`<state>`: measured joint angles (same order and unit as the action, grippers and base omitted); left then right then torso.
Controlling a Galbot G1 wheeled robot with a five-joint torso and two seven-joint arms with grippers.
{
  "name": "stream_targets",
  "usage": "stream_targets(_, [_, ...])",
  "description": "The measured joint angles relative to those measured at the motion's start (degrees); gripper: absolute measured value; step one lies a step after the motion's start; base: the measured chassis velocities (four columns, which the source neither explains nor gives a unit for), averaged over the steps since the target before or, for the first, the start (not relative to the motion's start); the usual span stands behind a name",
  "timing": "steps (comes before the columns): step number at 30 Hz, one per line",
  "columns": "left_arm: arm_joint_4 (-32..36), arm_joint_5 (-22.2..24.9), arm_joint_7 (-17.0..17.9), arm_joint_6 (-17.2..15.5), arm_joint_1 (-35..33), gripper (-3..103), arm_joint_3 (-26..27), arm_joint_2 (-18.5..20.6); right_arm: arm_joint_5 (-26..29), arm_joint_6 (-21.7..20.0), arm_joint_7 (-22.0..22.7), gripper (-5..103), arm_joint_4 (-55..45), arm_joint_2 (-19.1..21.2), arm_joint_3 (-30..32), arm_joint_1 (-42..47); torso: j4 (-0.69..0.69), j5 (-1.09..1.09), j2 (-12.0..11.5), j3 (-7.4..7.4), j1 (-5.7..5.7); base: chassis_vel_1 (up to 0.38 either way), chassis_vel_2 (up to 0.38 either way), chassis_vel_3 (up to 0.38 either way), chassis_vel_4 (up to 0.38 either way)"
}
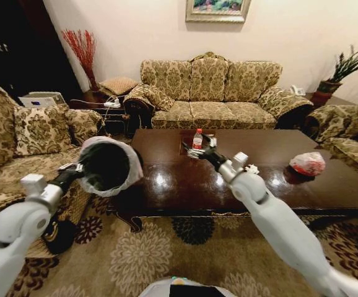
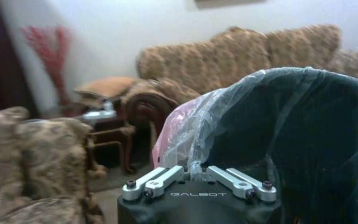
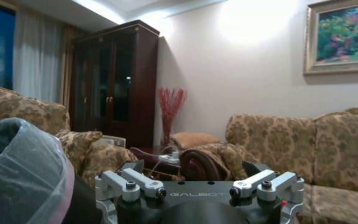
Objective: Move to the front of the table and place the trash on the table into the trash bin.
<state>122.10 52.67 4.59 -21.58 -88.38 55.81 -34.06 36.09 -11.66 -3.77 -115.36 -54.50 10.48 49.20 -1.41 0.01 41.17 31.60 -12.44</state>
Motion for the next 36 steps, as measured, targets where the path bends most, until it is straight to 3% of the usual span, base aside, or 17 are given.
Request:
stream_targets(9, [-0.2,2.1,0.4,-1.2,0.9,0,-1.1,2.6,0.0,-0.9,2.3,100,-6.7,2.6,6.5,8.1,-0.02,-0.04,0.0,-0.01,0.00,0.000,0.000,0.000,0.000])
stream_targets(15, [-2.9,12.1,3.7,-7.8,8.9,0,3.0,4.6,-0.4,-0.8,3.1,100,-9.5,2.5,11.6,14.0,0.00,0.05,0.0,0.00,0.00,0.000,0.000,0.000,0.000])
stream_targets(17, [-3.6,13.4,4.0,-8.1,10.1,0,5.4,4.5,-1.0,-0.8,3.8,100,-10.4,1.6,13.8,16.7,0.02,0.01,0.0,0.00,0.00,0.000,0.000,0.000,0.000])
stream_targets(20, [-3.3,13.4,4.1,-8.0,9.9,0,6.0,3.6,-1.3,-0.8,5.3,100,-11.2,0.8,15.8,18.9,-0.02,0.03,0.0,-0.01,0.01,0.000,0.000,0.000,0.000])
stream_targets(22, [-2.4,11.5,4.0,-8.1,9.4,0,5.6,2.4,-1.4,-1.3,6.4,100,-11.8,0.4,17.5,20.2,-0.01,-0.06,0.0,-0.01,0.01,0.000,0.000,0.000,0.000])
stream_targets(27, [-0.3,7.0,3.2,-7.9,7.8,0,5.5,-0.7,-1.9,-2.5,7.7,100,-12.1,0.5,19.0,20.8,-0.02,-0.01,0.0,0.00,0.00,0.000,0.000,0.000,0.000])
stream_targets(36, [1.9,4.0,2.0,-6.6,6.6,0,4.3,-2.5,-1.6,-1.0,8.4,100,-12.8,1.4,20.2,23.2,0.00,-0.01,0.0,0.00,0.00,0.000,0.000,0.000,0.000])
